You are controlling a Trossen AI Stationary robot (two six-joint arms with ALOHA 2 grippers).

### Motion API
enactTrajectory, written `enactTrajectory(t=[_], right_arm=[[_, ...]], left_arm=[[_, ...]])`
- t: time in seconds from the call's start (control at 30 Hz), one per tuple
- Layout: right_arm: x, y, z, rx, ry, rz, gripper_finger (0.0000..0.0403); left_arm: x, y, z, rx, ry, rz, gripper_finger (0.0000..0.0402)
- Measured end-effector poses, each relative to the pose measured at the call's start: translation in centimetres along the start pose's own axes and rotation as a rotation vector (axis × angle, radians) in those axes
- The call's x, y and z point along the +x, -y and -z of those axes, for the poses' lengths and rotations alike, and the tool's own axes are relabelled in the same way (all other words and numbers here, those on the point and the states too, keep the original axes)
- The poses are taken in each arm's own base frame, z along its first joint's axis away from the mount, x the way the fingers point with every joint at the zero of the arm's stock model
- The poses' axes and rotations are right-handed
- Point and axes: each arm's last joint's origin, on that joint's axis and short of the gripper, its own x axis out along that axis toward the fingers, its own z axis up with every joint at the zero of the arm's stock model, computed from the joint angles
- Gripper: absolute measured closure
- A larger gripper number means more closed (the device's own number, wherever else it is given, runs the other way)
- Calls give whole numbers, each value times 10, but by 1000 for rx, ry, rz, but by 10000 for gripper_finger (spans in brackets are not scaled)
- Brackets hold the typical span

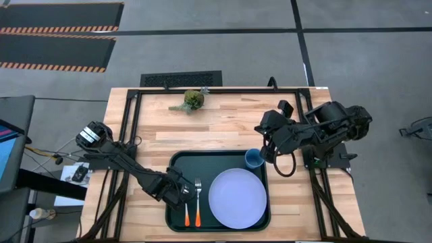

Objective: Pick and place plate/cup/fork/spoon on tray
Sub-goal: Put the orange fork on the black tray to the left of the fork

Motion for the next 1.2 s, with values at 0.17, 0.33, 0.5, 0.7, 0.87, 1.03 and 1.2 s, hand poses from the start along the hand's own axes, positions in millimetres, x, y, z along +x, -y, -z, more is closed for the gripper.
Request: enactTrajectory(t=[0.17, 0.33, 0.5, 0.7, 0.87, 1.03, 1.2], right_arm=[[-1, -1, 1, -4, 0, -5, 383], [-1, -1, 1, -4, 1, -5, 383], [-1, -1, 1, -4, 1, -5, 388], [-1, -1, 1, -4, 1, -5, 384], [-1, -1, 1, -5, 1, -5, 384], [-1, -1, 1, -5, 1, -5, 388], [-1, -1, 1, -5, 0, -5, 384]], left_arm=[[1, 1, -5, -10, 32, 2, 401], [2, 1, -10, -18, 48, 4, 401], [2, 5, -11, -14, 55, 36, 401], [2, -4, -11, -27, 70, -48, 401], [1, -4, -9, -9, 55, -49, 401], [1, 2, -8, -17, 48, 14, 401], [1, 3, -8, -23, 47, 25, 401]])
